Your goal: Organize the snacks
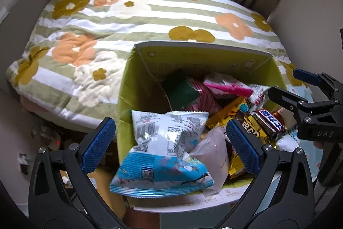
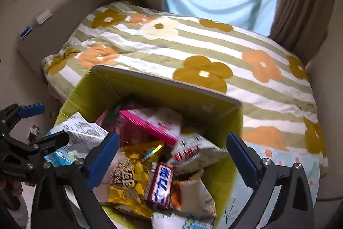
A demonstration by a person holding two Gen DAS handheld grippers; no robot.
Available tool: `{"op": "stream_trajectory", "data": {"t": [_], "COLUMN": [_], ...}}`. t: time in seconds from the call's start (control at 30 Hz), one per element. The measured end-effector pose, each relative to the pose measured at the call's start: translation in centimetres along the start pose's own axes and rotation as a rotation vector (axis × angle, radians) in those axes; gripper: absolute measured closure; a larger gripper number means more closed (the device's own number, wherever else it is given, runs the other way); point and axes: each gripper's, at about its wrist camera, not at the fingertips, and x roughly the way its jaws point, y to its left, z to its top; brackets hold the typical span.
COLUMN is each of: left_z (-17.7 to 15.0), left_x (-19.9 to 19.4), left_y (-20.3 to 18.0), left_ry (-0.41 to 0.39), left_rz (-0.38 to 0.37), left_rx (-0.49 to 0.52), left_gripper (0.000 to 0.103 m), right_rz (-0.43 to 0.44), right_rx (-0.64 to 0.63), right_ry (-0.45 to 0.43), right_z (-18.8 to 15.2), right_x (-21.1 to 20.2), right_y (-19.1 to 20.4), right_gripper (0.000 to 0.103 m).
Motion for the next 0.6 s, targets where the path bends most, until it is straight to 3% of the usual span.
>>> {"op": "stream_trajectory", "data": {"t": [0.3,0.43,0.6], "left_z": [-1.0,-2.2,-4.9], "left_x": [-3.7,-7.1,-13.2], "left_y": [-2.2,-4.3,-9.1], "left_ry": [-0.068,-0.136,-0.288], "left_rz": [0.029,0.042,0.070], "left_rx": [0.027,0.032,0.056], "left_gripper": [0.000,0.000,0.000], "right_rz": [0.023,0.014,-0.022], "right_rx": [0.086,0.077,0.109], "right_ry": [-0.086,-0.157,-0.273], "right_z": [-1.7,-3.2,-6.4], "right_x": [-4.3,-8.6,-16.4], "right_y": [-1.4,-1.8,-3.7], "right_gripper": [0.004,0.004,0.004]}}
